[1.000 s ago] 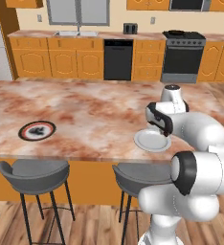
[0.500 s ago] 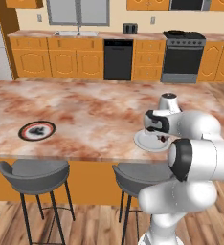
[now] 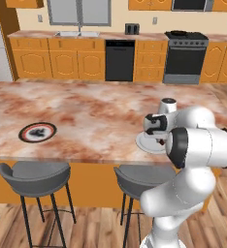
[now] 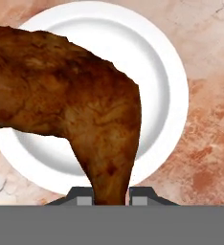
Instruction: Take the chicken drumsticks from the pan and place one on each plate on the dining counter.
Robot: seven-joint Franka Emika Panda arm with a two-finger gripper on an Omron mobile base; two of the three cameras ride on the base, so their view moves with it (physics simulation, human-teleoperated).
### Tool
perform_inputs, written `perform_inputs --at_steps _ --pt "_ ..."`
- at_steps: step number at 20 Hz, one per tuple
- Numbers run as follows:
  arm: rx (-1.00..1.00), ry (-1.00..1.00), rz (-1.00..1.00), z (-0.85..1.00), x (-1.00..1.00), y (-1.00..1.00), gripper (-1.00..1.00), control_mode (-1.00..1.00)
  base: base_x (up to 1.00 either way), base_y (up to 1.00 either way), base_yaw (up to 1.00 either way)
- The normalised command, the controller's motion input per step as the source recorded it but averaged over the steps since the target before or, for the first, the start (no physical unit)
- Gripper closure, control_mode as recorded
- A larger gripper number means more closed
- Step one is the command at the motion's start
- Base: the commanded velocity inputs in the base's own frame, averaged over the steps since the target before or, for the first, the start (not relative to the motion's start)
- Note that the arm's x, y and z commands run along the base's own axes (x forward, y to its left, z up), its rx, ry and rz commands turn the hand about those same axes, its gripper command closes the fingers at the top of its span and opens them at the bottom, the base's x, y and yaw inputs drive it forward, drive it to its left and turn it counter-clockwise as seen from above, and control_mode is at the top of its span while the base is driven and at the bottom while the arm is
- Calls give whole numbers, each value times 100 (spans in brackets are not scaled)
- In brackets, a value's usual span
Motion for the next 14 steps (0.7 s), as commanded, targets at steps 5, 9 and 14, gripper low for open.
perform_inputs --at_steps 5,9,14 --pt "2 0 1 -17 34 0 100 -100 0 0 0" --pt "1 0 0 -18 18 0 100 -100 0 0 0" --pt "0 0 0 -18 6 1 100 -100 0 0 0"
